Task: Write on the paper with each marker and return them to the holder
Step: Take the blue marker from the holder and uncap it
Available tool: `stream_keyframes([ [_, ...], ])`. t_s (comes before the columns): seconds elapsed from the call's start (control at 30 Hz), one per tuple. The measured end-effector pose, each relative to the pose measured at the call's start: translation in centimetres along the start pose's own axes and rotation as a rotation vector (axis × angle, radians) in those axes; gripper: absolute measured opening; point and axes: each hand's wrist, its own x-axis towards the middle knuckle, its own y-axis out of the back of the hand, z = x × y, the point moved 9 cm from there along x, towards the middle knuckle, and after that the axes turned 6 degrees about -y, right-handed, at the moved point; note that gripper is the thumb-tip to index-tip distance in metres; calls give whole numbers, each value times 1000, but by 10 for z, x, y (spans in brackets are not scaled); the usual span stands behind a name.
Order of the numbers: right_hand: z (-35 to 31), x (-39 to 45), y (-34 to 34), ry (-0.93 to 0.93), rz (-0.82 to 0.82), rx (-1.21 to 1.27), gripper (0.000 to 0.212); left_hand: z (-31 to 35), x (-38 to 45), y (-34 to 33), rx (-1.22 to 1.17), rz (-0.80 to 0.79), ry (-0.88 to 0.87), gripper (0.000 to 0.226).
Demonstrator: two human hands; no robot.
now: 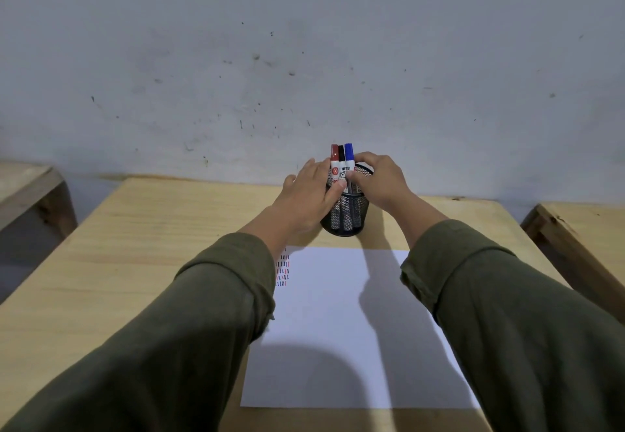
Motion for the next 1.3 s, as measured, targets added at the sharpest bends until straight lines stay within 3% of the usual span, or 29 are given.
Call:
stream_keyframes([
  [0.33, 6, -5, 7, -41, 112, 63, 15, -3, 0, -1, 19, -26, 42, 66],
  [0.5, -2, -9, 25, -35, 163, 138, 17, -2, -1, 3, 39, -42, 55, 71],
  [0.6, -17, -14, 45, 9, 205, 182, 19, 9, -1, 28, 34, 70, 21, 65],
  [0.77, -54, -37, 76, 131, 315, 221, 17, 52, -9, 104, -80, 441, -151, 48],
  [0.97, -85, -78, 77, 277, 290, 108, 15, 96, -34, 139, -61, 490, -300, 38],
  [1.13, -90, -111, 72, 299, 245, 88, 10, 86, -61, 146, -185, 539, -202, 14],
  [1.3, -87, -133, 69, 226, 172, 96, 18, 52, -92, 134, -398, 582, 3, 11],
])
